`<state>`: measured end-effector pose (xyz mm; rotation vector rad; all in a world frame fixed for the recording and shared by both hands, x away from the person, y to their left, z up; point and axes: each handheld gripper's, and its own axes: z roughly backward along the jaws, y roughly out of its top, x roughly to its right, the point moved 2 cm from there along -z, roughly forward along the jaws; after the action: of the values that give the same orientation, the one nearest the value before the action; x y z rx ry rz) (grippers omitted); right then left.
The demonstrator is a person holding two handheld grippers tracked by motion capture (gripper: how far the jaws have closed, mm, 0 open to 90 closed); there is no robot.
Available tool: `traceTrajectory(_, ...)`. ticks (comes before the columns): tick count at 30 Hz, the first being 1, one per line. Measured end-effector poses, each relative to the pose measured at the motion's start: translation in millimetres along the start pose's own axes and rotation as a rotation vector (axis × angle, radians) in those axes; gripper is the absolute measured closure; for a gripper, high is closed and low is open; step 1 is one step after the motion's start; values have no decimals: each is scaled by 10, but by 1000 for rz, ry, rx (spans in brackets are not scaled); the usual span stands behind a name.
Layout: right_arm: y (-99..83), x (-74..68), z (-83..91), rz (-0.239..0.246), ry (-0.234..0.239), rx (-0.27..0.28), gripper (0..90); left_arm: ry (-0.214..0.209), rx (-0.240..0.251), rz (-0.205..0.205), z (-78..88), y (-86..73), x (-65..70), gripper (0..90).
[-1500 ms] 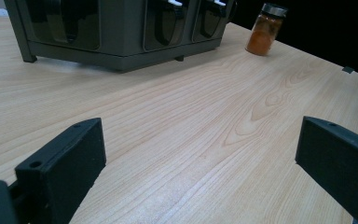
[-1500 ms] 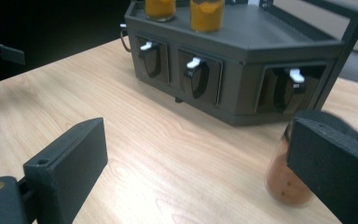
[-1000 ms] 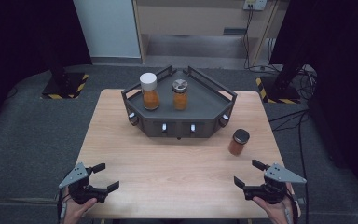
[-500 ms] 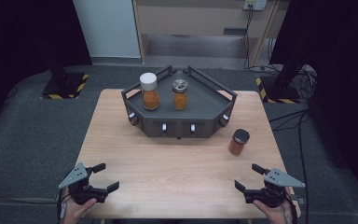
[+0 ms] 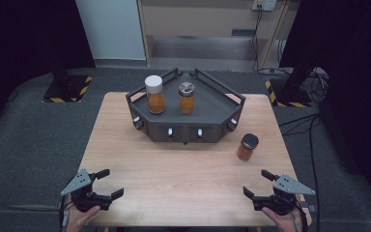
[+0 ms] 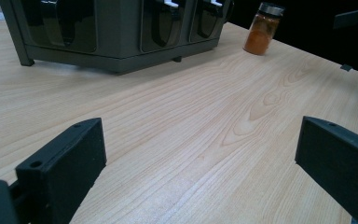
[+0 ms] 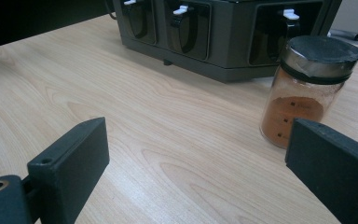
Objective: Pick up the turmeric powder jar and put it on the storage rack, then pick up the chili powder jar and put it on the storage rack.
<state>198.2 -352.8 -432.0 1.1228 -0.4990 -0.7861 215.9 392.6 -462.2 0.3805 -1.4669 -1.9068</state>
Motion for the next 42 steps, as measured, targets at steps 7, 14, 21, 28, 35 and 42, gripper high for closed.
traceTrajectory(7,5,-5,-10,2,0,-4,61,-1,-2,1,-4,2,-2,8)
traceTrajectory(14,1,-2,-3,1,0,-3,62,-3,-1,0,-5,1,-2,8)
traceTrajectory(21,-7,-8,8,-5,-12,8,43,-7,-2,1,-11,1,-10,8)
traceTrajectory(28,-13,-5,15,-17,-18,8,36,-9,-2,-3,-9,5,-4,8)
traceTrajectory(35,-23,4,31,-30,-25,22,28,-8,-1,2,-9,-2,-10,8)
traceTrajectory(42,-29,6,50,-42,-42,30,26,-13,-8,-3,-19,8,-8,9)
